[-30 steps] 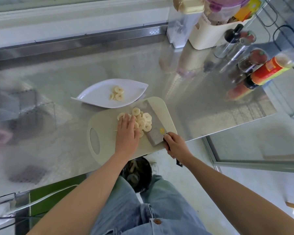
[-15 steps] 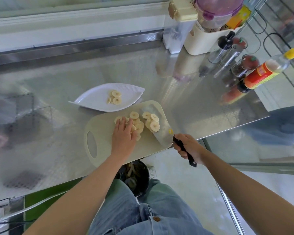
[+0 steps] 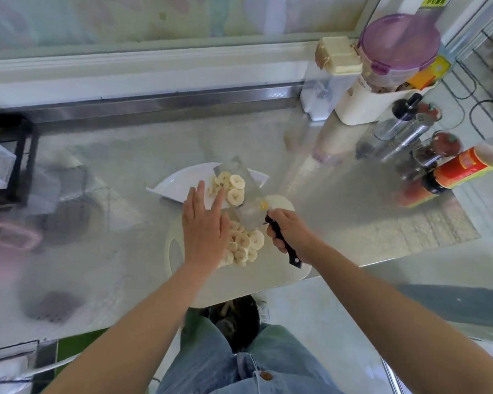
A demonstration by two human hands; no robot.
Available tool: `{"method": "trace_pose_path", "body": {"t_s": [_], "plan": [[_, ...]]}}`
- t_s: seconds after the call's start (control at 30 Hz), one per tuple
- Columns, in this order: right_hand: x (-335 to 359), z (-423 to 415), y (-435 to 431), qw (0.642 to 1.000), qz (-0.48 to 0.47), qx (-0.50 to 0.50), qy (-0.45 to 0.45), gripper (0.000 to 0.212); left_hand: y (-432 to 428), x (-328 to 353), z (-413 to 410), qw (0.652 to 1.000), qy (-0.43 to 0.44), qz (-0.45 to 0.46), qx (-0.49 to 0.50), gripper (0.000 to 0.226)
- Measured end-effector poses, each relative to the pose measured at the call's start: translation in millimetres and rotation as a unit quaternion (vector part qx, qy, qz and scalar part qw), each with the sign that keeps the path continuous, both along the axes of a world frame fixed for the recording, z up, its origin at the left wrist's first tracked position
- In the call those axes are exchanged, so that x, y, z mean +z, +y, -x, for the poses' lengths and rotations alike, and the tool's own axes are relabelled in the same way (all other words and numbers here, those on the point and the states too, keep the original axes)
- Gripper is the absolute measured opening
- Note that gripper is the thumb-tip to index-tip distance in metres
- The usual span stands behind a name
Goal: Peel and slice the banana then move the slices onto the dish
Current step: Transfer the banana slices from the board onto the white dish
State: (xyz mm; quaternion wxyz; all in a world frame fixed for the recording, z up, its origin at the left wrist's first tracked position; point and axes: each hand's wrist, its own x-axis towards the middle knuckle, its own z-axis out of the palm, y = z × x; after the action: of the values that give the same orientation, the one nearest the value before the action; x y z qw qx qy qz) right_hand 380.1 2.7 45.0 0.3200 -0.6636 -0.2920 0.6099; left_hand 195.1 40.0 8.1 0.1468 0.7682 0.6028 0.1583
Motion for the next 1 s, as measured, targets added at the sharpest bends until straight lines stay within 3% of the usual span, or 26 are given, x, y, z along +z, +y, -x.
{"method": "trace_pose_path", "body": {"t_s": [0.3, 0.63, 0.83, 1.0], "plan": [[-14, 69, 44, 0.997, -0.004, 0.033, -0.066, 0.027, 39, -9, 40, 0.994, 0.054, 0.094, -0.016, 0.059], [-21, 69, 41, 0.996, -0.004, -0.010, -0.087, 0.028, 53, -28, 68, 0.982, 0.120, 0.139, -0.037, 0.062], [-19, 61, 39, 0.995, -0.007, -0.023, -0.095, 0.028, 62, -20, 64, 0.997, 0.043, 0.066, -0.013, 0.058], [-20, 59, 39, 0.994, 0.000, 0.007, -0.111, 0.027, 73, -21, 51, 0.993, 0.079, 0.079, -0.027, 0.057]]}}
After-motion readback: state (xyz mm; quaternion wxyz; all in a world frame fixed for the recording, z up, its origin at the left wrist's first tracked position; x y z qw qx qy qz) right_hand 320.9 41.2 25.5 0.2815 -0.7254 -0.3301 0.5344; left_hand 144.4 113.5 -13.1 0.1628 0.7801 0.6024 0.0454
